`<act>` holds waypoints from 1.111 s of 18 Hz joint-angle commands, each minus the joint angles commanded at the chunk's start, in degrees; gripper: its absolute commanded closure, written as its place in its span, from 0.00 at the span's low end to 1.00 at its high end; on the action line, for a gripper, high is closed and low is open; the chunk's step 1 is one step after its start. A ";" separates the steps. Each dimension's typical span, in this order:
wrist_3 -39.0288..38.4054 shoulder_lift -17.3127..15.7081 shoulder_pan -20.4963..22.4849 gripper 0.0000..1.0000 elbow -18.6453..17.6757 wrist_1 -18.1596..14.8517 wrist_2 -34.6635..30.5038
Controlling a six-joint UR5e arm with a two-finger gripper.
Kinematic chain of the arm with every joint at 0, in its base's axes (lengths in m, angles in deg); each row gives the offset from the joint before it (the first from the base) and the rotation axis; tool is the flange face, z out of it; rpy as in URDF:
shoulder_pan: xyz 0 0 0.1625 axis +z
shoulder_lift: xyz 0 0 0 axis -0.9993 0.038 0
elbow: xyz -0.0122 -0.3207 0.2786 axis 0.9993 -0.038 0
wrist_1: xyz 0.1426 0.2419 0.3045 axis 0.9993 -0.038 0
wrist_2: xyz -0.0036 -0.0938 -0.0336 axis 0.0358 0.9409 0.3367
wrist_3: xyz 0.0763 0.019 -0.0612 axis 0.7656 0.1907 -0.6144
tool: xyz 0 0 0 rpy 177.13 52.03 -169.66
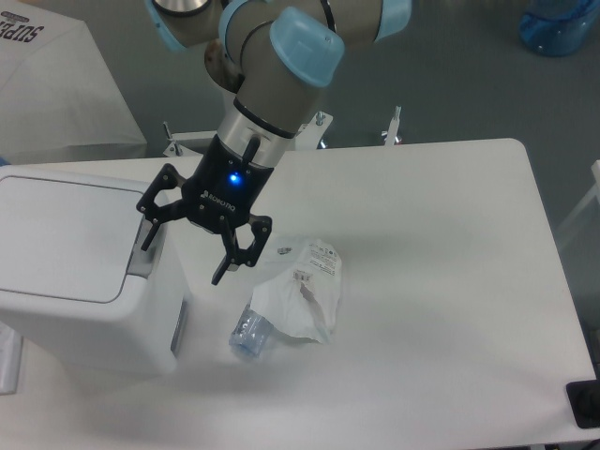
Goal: Open the trash can
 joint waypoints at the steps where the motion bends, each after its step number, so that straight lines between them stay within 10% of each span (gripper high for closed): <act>1: 0.00 0.00 0.09 0.00 -0.17 0.00 0.00; 20: 0.00 0.00 0.09 0.00 1.49 -0.09 0.09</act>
